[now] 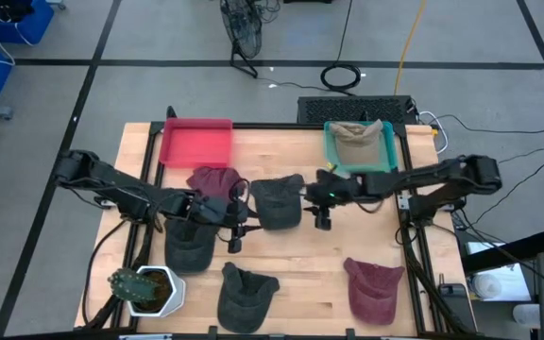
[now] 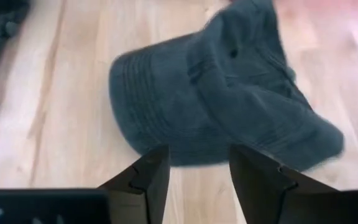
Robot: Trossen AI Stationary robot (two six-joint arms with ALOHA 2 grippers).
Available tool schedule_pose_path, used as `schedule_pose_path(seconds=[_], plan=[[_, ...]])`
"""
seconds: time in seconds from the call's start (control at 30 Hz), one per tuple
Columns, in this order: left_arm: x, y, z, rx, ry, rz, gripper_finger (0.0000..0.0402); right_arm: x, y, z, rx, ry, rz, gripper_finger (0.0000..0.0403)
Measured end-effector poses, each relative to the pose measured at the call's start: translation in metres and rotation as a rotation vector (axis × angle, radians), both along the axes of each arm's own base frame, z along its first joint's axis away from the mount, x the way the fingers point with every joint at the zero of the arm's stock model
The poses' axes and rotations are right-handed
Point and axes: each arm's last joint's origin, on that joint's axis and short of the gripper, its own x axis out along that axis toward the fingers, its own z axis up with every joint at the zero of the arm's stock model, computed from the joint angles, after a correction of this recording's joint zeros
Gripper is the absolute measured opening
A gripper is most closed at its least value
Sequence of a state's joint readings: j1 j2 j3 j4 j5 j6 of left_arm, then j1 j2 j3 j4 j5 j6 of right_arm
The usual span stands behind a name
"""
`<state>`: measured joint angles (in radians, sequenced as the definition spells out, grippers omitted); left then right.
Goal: Pick & Place hat
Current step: Put the top right black cap into the red bin
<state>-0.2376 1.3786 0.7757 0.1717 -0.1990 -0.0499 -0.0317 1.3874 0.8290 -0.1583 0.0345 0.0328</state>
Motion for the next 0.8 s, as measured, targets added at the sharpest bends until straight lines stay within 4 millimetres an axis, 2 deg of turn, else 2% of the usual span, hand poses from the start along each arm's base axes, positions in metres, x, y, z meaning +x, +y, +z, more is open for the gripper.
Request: schedule_pose_path(seconds=[0.27, 0.43, 0.5, 0.63, 0.8], plan=[[0.019, -0.010, -0.023, 0.075, -0.011, -0.073, 0.0134, -0.050, 0.007, -0.026, -0.046, -0.362, -0.080, 0.0124], [0.031, -0.012, -0.030, 0.086, 0.027, -0.068, 0.0144, -0.074, 0.007, -0.034, -0.037, -0.506, -0.086, 0.0113], [0.039, -0.011, -0.028, 0.079, 0.031, -0.042, 0.0161, -0.078, 0.007, -0.033, -0.036, -0.537, -0.087, 0.0110], [0.051, -0.004, -0.039, 0.099, 0.089, 0.026, 0.0213, -0.081, 0.007, -0.026, -0.033, -0.575, -0.087, 0.0105], [0.065, -0.010, -0.050, 0.055, 0.141, -0.066, 0.0273, -0.081, 0.007, -0.026, -0.034, -0.570, -0.088, 0.0105]])
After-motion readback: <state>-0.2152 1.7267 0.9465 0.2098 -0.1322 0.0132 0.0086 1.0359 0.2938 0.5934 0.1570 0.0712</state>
